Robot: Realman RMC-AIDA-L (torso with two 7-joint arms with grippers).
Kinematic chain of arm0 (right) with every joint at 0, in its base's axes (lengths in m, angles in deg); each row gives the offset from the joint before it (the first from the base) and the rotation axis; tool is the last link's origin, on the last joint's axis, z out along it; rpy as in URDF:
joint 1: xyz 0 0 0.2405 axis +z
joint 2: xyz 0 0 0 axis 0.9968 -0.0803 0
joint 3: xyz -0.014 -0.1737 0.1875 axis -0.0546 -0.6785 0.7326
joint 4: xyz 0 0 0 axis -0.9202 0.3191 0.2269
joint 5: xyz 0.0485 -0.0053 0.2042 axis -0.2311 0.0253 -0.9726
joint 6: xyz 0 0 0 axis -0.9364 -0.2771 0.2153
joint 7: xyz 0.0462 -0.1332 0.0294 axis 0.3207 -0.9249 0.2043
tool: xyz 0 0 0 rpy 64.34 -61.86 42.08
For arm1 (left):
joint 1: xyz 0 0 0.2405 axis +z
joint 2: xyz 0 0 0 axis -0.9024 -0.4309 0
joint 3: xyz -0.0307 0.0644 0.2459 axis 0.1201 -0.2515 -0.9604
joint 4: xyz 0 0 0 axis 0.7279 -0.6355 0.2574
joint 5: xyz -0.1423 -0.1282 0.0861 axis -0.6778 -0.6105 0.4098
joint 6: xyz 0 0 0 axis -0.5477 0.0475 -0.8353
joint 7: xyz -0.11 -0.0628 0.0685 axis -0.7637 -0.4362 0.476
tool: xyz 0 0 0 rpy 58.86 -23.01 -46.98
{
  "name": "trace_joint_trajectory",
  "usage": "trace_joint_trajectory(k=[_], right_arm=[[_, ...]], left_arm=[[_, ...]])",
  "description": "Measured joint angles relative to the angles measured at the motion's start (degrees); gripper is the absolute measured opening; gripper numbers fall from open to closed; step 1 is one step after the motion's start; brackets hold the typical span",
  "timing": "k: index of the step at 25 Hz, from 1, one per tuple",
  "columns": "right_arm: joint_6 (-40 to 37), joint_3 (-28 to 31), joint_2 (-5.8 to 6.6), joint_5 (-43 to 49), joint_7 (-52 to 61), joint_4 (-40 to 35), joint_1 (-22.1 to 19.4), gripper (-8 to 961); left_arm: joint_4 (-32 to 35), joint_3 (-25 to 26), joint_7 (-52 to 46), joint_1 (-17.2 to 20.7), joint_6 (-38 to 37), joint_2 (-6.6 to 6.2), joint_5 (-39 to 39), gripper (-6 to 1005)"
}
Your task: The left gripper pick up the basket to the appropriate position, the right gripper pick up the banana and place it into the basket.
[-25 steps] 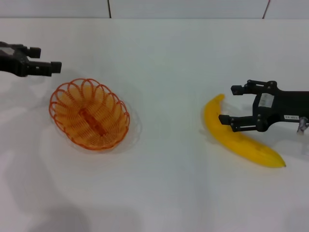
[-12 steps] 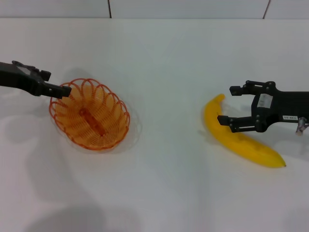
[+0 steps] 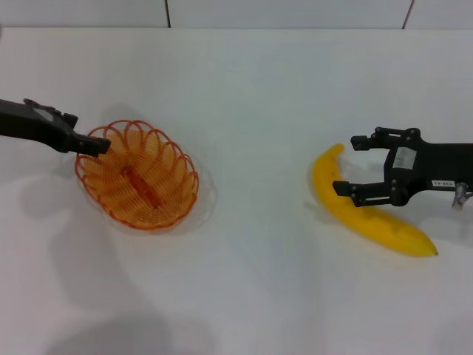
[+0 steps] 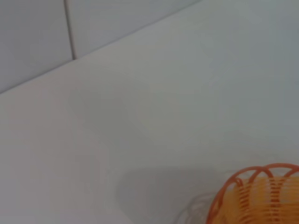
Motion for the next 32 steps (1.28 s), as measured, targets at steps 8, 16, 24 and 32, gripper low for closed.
trace_joint_trajectory(k=[8,16,24,32], right_arm=[[0.0,-0.06,0.0,0.21,0.0,0.01,0.1,893],[0.16,-0.12,-0.09,0.81,0.37,0.1,0.2,893],[0.15,-0.12,-0.09,0.95,0.56,0.18,0.35,894],[0.09,-0.12,-0.09,0.94,1.21,0.18,0.36,893]], left_arm=[[-0.78,-1.43,1.87,-0.02,2.75,1.82,0.29,874],[-2.41,-1.44,2.8,0.06,4.54,1.87,0.08,874],[-2.36,-1.43,3.04,0.15,4.72,1.88,-0.27,875],[-2.24,-1.21,3.71,0.35,5.4,1.88,-0.44,837]])
